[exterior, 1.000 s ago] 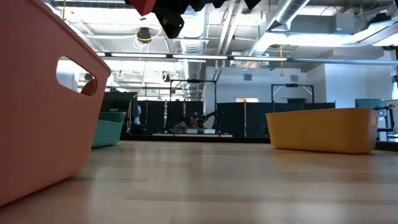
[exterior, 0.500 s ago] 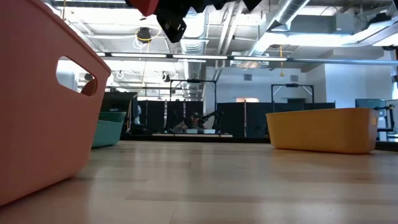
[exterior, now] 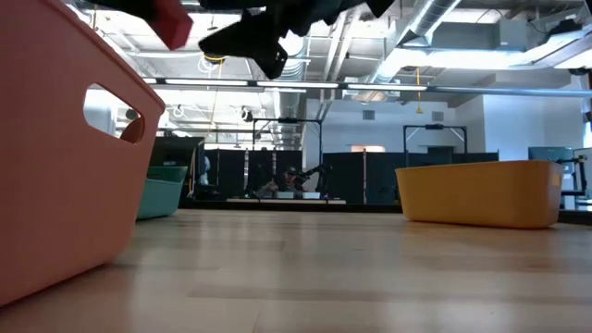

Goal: Sort blocks by size
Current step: Put the thin orange rectangular block into the green bin

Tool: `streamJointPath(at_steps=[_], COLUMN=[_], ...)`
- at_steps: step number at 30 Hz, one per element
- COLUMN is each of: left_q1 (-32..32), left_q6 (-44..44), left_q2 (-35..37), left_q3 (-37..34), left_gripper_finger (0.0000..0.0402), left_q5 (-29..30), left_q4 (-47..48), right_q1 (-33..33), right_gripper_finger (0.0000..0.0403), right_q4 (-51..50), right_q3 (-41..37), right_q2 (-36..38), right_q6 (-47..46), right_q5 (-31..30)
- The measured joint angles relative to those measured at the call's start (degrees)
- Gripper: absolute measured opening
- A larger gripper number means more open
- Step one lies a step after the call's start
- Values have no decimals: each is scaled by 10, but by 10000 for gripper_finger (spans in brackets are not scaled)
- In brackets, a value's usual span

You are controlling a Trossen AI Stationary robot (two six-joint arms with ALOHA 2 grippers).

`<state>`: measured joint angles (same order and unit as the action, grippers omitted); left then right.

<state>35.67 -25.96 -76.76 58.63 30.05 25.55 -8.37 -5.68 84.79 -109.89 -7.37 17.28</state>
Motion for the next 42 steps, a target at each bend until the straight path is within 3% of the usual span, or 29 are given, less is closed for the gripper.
streamJointPath(at_steps=[4,9,20,24,29,35,42], left_q1=[21,37,-35,-70,-157,-262,-364], left_q6=[57,171,504,532,470,425,412], left_q2=[32,97,188,209,226,232,260], left_q3=[0,1,-1,-50,-151,-146,-142], left_gripper_finger=[62,62,62,62,62,62,62], left_q5=[61,143,162,161,131,58,-88], left_q4=[79,212,493,457,307,268,250], right_q1=[-1,-21,-103,-123,-114,-54,16], right_gripper_finger=[279,285,286,286,286,286,286], right_q4=[-63,-147,-315,-387,-332,-288,-292], right_q3=[0,0,0,-10,-57,-68,-67], right_q2=[0,0,0,0,3,4,55], right_q6=[-30,-44,-42,-35,35,131,139], right_q5=[-15,-62,-174,-257,-330,-313,-197])
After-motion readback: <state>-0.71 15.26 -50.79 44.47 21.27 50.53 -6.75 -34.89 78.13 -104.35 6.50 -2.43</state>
